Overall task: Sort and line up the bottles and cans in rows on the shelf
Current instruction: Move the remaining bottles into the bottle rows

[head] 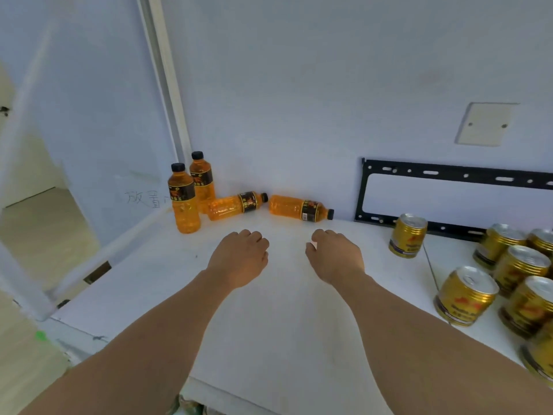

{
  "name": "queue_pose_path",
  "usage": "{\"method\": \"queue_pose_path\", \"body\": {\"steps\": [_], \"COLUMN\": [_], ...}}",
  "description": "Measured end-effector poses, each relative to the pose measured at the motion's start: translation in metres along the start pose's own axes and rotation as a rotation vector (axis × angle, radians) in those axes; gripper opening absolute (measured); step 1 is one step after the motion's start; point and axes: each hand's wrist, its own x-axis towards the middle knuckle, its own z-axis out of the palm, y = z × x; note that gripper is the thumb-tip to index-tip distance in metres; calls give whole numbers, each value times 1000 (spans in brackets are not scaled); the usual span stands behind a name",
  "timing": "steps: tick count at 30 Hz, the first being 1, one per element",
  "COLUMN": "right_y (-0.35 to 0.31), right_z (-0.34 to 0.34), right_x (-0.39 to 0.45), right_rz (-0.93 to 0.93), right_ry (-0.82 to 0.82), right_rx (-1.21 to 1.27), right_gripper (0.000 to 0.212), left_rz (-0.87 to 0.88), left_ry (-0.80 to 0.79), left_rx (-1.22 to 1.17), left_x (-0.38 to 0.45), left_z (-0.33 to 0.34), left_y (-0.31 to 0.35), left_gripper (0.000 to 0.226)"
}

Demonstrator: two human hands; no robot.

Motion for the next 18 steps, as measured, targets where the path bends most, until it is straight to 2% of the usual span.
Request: {"method": "queue_pose_path", "body": {"steps": [5, 11, 15, 18], "right_y": [-11, -29, -38, -42], "right_z": [29, 64, 71, 72], "right_x": [80, 155, 192, 212], "right_rz": [243, 753, 1100, 1266], "right_ry": [-47, -126, -100, -49], "right_rx": [311, 915, 1315, 1464], "right_gripper": [42, 67, 76, 73], "left_rz": [-103, -334, -393, -406], "left_ry": [0, 14, 64, 29], "left_rx": [-74, -219, -283, -320], "left_x": [47, 101, 134, 152], "left_z": [33, 74, 99, 116], "left_y": [-43, -88, -112, -125], "left_gripper": [39, 54, 59, 63]}}
